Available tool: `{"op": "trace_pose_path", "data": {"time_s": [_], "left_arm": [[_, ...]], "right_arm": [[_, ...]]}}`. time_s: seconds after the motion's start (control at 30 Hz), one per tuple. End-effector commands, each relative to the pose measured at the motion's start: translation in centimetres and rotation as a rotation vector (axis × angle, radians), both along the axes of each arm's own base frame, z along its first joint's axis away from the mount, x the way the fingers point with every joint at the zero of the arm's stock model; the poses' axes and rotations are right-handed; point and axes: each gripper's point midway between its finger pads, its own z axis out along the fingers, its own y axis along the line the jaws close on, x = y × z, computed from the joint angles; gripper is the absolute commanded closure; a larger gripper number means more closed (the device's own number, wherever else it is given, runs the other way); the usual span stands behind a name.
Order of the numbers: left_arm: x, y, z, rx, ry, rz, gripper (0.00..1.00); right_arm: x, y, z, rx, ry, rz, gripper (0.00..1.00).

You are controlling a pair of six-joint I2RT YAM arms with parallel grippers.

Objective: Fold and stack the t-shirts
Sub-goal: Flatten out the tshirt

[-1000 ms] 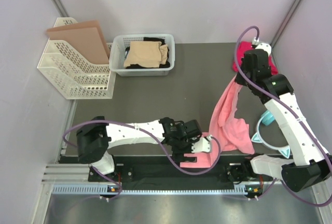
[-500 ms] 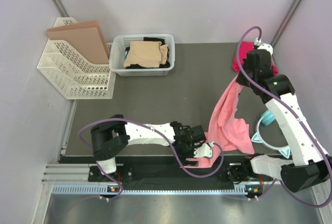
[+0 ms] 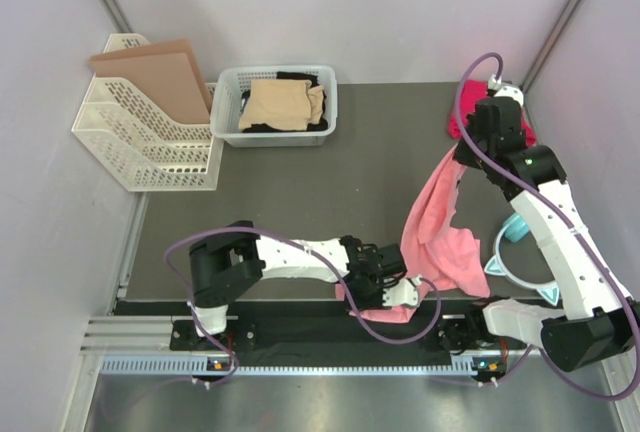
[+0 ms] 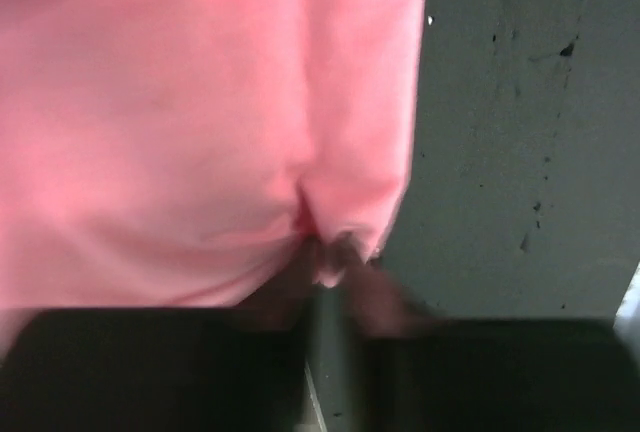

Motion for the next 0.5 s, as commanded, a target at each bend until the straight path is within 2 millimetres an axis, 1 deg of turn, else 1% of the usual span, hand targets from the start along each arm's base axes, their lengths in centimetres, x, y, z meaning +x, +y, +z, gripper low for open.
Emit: {"op": "trace_pose_path", "data": {"time_s": [0.0,0.1,0.13,0.2,0.23,0.27,0.3,0.33,0.37,0.4,0.43,0.47], "left_arm": [[-0.9,-0.5,-0.6,0.008,0.030,-0.021,1.00],[0.1,0.1,-0.1,0.014,-0.011,-0.022,1.00],[1.0,0.3,0.7,0.000,-0.039,-0.006,1.00],[2.9,1.4,1.7,0.006,-0.094,0.014,1.00],[4.8,1.9,3.3,-0.021,-0.127,0.058,1.00],[6.1,2.9,4.2,-0.010,-0.156,0.089,1.00],[8.5,4.0,5.2,-0.020,-0.169,0.151,1.00],[9.9,4.3,7.8,-0.070,-0.193,0.191,1.00],[11.0,5.4,9.0,-0.071,-0.204,0.225,1.00],[13.3,6.6,11.5,-0.118,-0.243,0.297,1.00],[14.3,7.5,12.8,-0.132,-0.273,0.327,1.00],[15.2,8.8,13.9,-0.122,-0.314,0.353,1.00]], "right_arm": [[0.2,-0.7,2.2,0.016,-0.080,-0.010,1.00],[0.1,-0.7,2.6,0.018,-0.086,-0.005,1.00],[0.1,-0.7,2.7,0.018,-0.087,-0.004,1.00],[0.0,-0.6,3.2,0.022,-0.097,0.006,1.00],[-0.1,-0.5,3.3,0.021,-0.097,0.010,1.00],[-0.1,-0.4,3.7,0.027,-0.105,0.015,1.00],[-0.1,-0.4,3.9,0.027,-0.108,0.021,1.00],[-0.1,-0.3,4.4,0.030,-0.116,0.028,1.00],[-0.2,-0.1,4.7,0.040,-0.120,0.041,1.00],[-0.3,0.0,4.8,0.040,-0.121,0.050,1.00],[-0.5,0.1,5.4,0.048,-0.130,0.055,1.00],[-0.7,0.4,5.6,0.054,-0.134,0.072,1.00]]}}
